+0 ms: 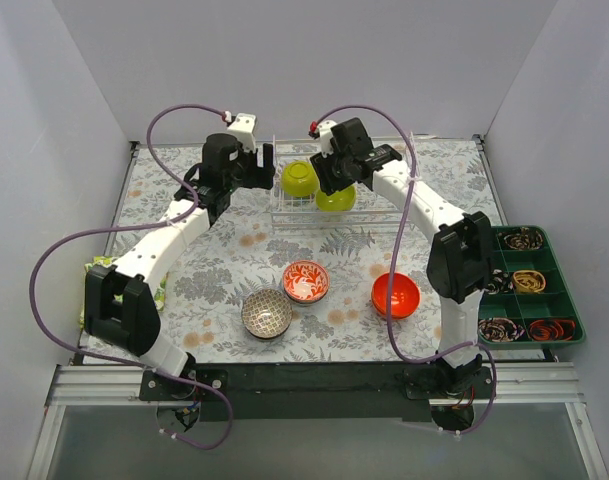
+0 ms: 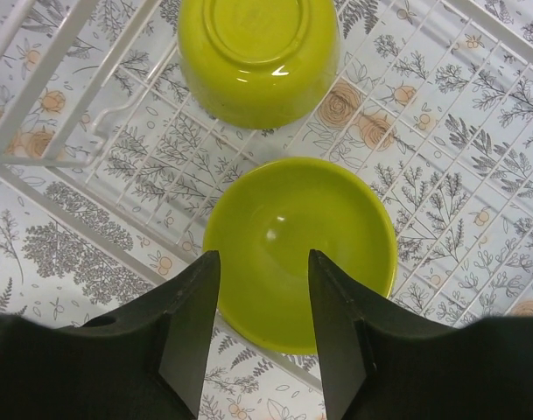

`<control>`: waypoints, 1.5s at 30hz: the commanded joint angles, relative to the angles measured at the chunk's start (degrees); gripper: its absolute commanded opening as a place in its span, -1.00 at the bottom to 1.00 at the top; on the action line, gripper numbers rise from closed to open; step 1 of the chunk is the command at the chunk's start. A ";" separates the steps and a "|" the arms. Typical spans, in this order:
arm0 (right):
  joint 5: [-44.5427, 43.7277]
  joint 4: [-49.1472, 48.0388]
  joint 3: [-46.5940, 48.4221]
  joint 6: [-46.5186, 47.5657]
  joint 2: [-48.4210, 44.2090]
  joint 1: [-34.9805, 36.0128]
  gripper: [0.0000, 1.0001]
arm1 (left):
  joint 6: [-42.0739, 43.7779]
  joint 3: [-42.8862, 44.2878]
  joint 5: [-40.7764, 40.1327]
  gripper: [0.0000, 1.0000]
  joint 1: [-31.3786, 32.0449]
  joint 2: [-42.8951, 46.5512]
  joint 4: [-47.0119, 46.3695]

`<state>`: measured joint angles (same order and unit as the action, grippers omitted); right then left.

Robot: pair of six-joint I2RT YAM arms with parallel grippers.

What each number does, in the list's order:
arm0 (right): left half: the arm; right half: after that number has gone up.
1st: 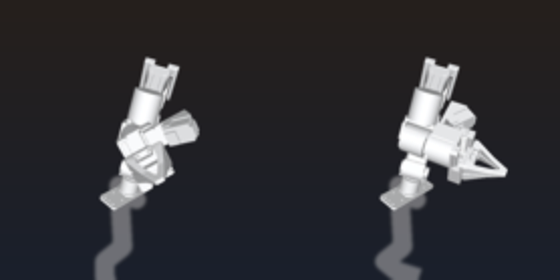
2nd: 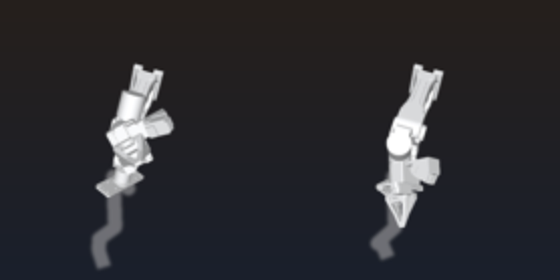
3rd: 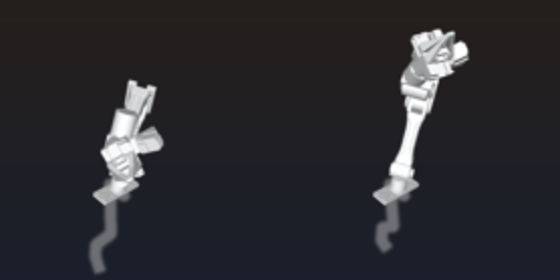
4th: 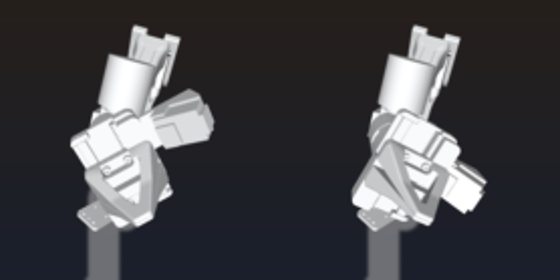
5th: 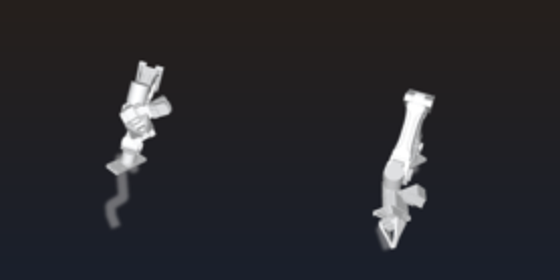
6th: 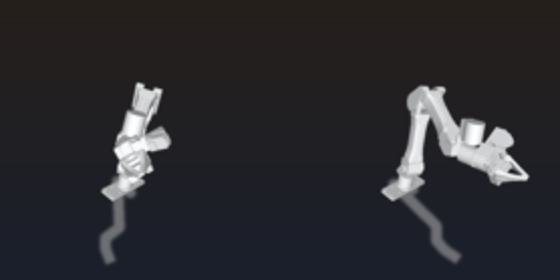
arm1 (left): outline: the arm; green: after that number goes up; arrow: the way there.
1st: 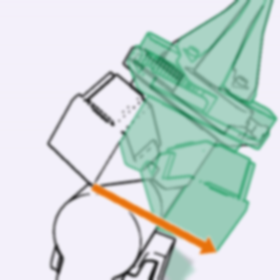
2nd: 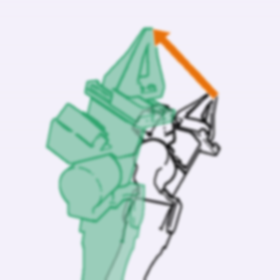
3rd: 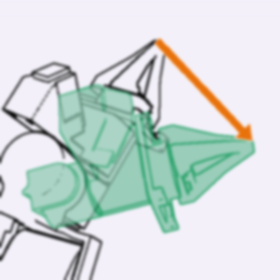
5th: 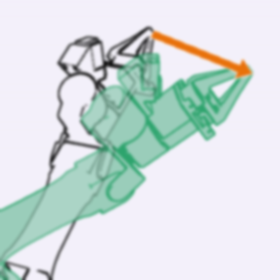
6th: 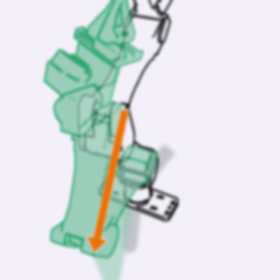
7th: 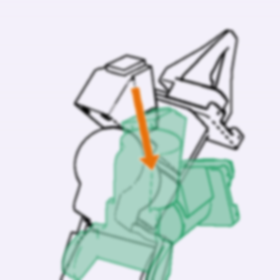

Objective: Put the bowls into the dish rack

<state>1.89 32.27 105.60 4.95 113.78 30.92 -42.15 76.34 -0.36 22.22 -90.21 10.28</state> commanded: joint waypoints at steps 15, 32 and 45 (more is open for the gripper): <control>-5.76 0.16 -0.75 -2.31 2.68 2.57 0.11 | 0.40 -5.14 -3.68 0.54 -3.58 9.79 0.09; -7.44 -2.81 3.56 -1.70 6.02 4.33 0.10 | 0.14 -3.12 -0.08 0.54 -3.67 5.58 0.88; -0.22 -7.57 18.76 -3.46 15.51 4.15 -0.97 | -0.65 -7.69 2.03 -1.00 -3.94 5.31 1.93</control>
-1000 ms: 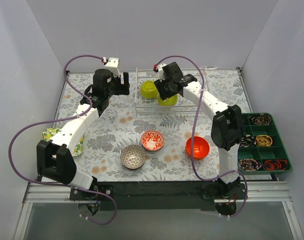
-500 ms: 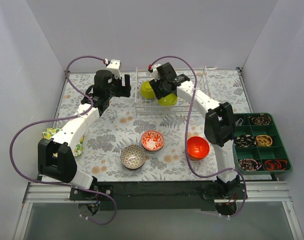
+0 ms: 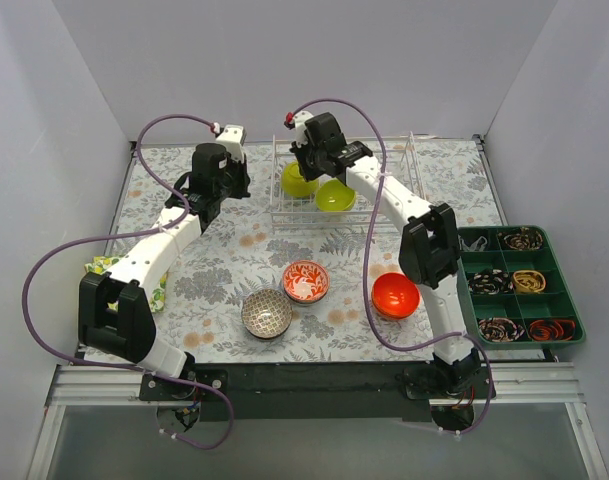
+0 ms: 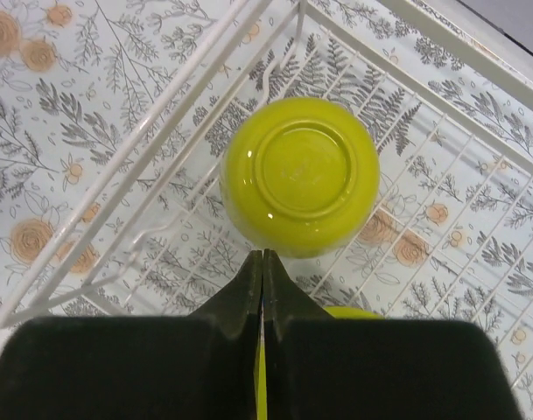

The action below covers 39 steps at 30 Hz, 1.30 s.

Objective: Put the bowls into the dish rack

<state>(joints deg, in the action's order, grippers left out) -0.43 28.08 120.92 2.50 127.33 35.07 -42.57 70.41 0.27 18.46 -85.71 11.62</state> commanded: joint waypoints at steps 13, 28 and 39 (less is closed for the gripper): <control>-4.23 -5.58 8.98 -0.39 9.60 -1.14 -0.97 | -1.12 -2.56 3.94 -1.00 -0.18 -0.24 1.65; 2.68 -6.88 8.36 1.27 7.15 -5.80 -0.97 | -1.99 -0.71 6.93 -1.00 -0.18 -2.97 1.74; 8.86 -14.80 9.51 -0.74 8.72 -5.71 -0.97 | -2.43 0.43 7.64 -1.00 -0.18 -4.46 2.09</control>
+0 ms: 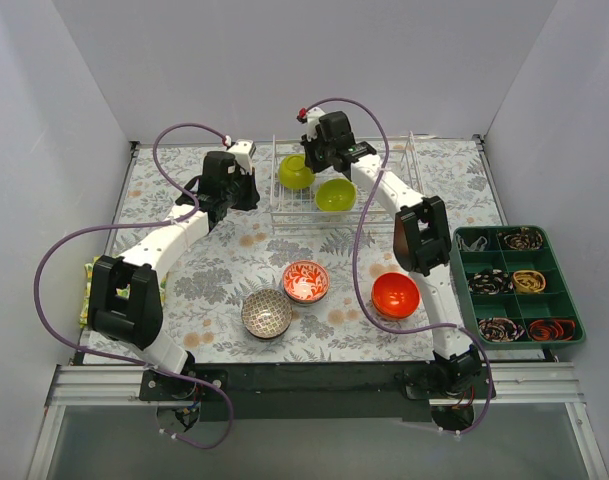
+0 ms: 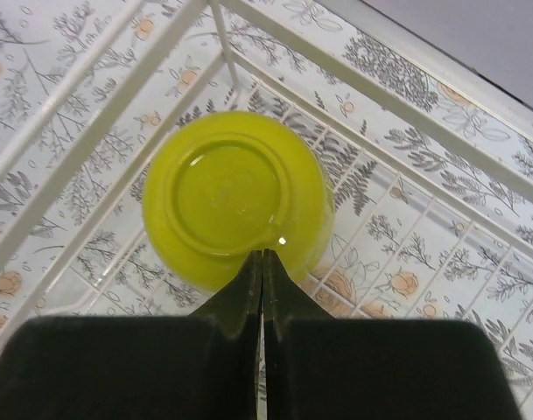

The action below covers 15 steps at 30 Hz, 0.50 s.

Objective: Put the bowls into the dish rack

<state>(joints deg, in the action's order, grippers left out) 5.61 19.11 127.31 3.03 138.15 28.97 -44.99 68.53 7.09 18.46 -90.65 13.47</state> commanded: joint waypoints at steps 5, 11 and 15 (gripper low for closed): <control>3.45 -7.25 3.74 -2.59 -1.04 0.30 -0.97 | -0.01 1.08 0.73 -1.00 -0.18 1.26 0.32; 2.57 -7.42 4.53 -2.59 0.98 0.30 -0.97 | 0.25 0.64 0.29 -1.00 -0.18 1.71 0.67; 1.95 -7.51 5.06 -2.68 2.39 0.30 -0.97 | 0.43 0.81 0.20 -1.00 -0.18 1.53 1.03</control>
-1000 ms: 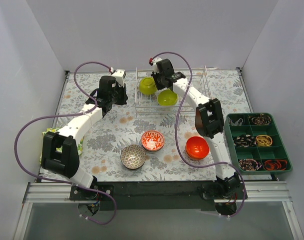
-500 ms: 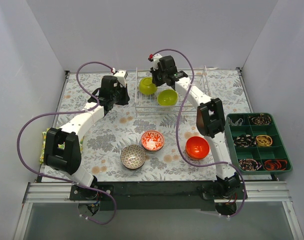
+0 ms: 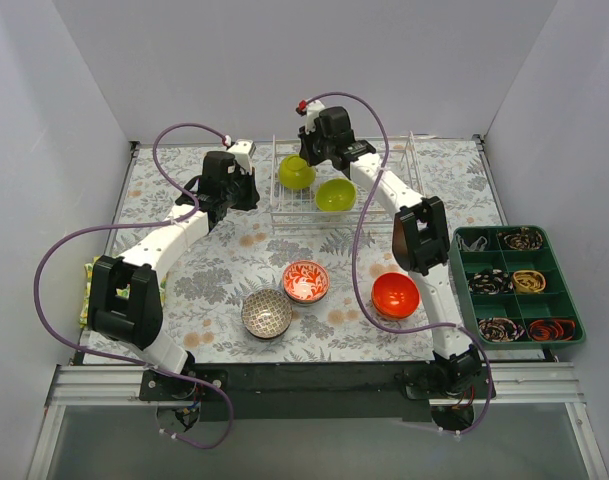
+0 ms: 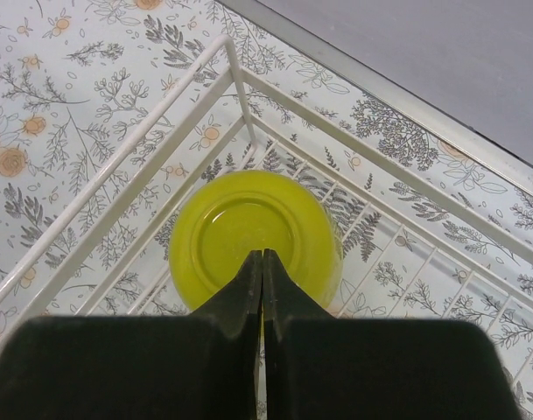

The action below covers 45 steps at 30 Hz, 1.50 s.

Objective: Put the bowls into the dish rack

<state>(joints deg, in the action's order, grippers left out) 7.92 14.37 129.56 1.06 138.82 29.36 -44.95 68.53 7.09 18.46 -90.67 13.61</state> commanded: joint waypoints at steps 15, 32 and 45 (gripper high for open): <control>-3.00 -2.16 0.79 -0.62 3.82 -1.68 -0.97 | 0.30 0.99 0.73 -1.00 -0.18 0.15 0.90; -10.21 1.27 -10.72 5.44 -3.73 -10.64 -0.97 | -2.60 0.81 5.04 -1.00 -0.26 -1.08 -1.30; -16.80 1.71 -18.55 10.89 -8.66 -13.89 -0.97 | -3.74 -2.08 5.48 -0.99 -0.18 1.11 -3.15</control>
<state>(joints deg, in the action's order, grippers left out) -4.49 10.94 113.58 9.13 131.59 16.05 -48.18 67.72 11.90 18.46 -92.36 11.60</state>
